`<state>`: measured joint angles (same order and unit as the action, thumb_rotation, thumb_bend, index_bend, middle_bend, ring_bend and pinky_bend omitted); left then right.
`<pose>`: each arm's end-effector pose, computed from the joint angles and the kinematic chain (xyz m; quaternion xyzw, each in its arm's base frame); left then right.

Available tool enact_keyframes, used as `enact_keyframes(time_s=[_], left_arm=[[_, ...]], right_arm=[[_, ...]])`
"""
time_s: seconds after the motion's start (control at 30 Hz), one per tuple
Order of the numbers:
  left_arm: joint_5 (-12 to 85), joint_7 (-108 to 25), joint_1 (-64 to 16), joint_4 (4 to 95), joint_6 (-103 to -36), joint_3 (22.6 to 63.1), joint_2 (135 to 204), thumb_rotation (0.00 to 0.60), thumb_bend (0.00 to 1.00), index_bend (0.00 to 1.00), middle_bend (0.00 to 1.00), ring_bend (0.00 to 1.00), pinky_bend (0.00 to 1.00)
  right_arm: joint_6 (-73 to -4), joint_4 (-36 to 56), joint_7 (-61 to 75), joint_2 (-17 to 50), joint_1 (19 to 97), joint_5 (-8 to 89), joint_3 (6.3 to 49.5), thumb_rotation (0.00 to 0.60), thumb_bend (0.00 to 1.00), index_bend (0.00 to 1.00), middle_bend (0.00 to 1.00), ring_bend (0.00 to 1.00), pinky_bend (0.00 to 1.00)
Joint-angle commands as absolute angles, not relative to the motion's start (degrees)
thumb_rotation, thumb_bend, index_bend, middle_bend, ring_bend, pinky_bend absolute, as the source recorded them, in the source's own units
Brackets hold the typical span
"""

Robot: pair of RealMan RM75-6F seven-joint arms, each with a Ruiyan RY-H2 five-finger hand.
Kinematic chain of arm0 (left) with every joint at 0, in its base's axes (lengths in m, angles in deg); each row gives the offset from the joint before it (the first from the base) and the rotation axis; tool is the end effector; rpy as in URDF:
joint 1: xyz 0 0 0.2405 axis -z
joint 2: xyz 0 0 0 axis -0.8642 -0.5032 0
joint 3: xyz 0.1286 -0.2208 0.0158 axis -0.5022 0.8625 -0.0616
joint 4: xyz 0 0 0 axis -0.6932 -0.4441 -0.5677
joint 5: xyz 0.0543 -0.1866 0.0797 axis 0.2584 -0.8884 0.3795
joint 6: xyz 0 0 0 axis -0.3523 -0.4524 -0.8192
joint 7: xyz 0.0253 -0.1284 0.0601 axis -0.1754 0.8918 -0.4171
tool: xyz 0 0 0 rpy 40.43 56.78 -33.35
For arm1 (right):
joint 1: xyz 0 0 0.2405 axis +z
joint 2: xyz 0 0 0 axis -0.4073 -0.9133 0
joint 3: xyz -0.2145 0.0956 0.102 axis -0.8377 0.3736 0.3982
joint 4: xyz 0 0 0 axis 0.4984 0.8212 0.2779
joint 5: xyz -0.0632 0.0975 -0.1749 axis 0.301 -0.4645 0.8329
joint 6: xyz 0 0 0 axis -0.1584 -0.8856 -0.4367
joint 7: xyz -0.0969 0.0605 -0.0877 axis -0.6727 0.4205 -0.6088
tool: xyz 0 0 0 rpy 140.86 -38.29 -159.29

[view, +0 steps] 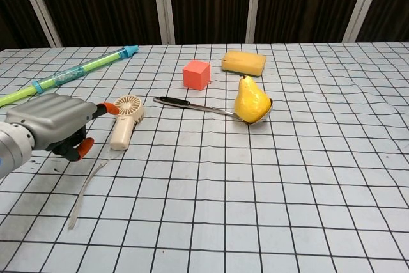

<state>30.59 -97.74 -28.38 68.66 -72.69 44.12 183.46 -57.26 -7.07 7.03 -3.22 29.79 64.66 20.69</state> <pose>-0.1697 0.2812 -0.0431 -0.7505 -0.3197 -0.2345 0.5288 -0.3124 -0.1869 0.1587 0.6065 -0.3944 0.3852 0.5729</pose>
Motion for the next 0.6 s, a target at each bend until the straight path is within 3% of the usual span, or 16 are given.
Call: enact_keyframes(time_s=[0.03, 0.6], left_arm=[[30.02, -97.63, -27.91, 68.27, -72.90, 44.02, 183.69, 0.600, 0.76, 0.13, 0.91, 0.66, 0.66], [28.18, -97.42, -25.64, 66.70, -74.04, 42.48, 185.01, 0.600, 0.76, 0.14, 0.91, 0.66, 0.66]], right_arm=[[-57.29, -7.10, 6.94, -3.20, 29.78, 64.64, 20.69, 0.600, 0.28, 0.06, 0.00, 0.00, 0.00], [-57.24, -7.14, 7.02, -3.23, 29.82, 64.56, 20.66, 0.600, 0.28, 0.06, 0.00, 0.00, 0.00]])
